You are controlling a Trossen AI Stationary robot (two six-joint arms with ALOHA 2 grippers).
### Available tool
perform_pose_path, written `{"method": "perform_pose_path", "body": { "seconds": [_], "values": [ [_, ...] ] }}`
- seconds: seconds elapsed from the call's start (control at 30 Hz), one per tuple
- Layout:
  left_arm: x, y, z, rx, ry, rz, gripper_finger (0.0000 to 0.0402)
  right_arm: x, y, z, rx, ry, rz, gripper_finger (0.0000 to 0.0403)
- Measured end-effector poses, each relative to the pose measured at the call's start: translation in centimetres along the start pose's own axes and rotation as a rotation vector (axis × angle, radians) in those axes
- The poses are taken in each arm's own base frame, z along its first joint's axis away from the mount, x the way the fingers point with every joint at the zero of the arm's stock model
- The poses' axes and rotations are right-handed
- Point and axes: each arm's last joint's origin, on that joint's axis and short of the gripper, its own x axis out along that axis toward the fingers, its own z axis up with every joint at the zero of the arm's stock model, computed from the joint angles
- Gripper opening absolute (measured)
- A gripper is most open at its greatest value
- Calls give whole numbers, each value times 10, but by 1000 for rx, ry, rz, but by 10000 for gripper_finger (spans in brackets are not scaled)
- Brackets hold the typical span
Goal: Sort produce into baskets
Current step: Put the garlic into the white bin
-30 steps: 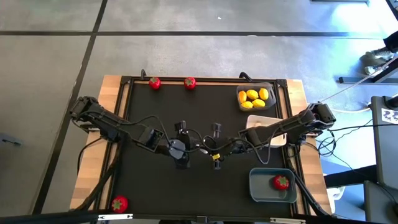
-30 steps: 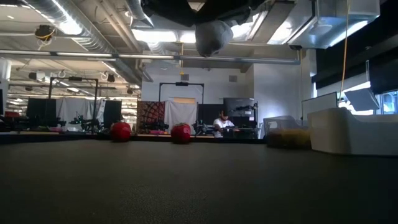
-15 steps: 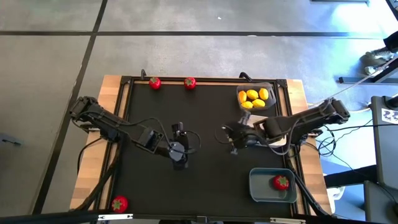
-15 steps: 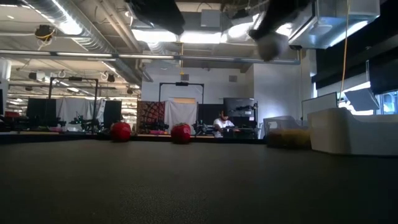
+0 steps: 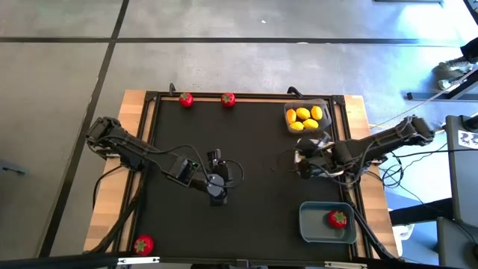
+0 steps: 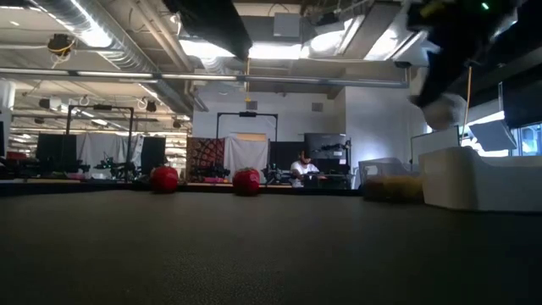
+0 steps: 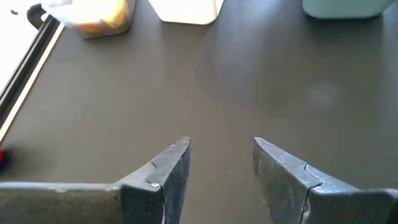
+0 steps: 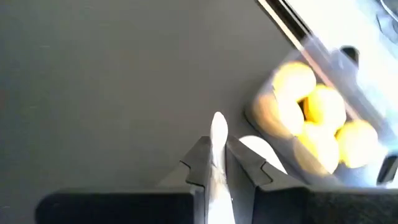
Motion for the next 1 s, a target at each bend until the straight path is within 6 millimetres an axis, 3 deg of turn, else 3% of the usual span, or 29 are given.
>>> {"method": "perform_pose_path", "body": {
  "seconds": [0.2,0.53,0.73,1.0],
  "values": [
    [10,1,-1,-5,13,14,166,13,-21,-35,167,-44,19,34],
    [12,5,2,-23,6,22,166,50,-19,-72,267,-124,75,35],
    [12,5,1,-21,6,22,166,61,-19,-82,279,-149,63,41],
    [12,5,2,-19,6,22,166,61,-17,-80,298,-160,92,64]
  ]
}}
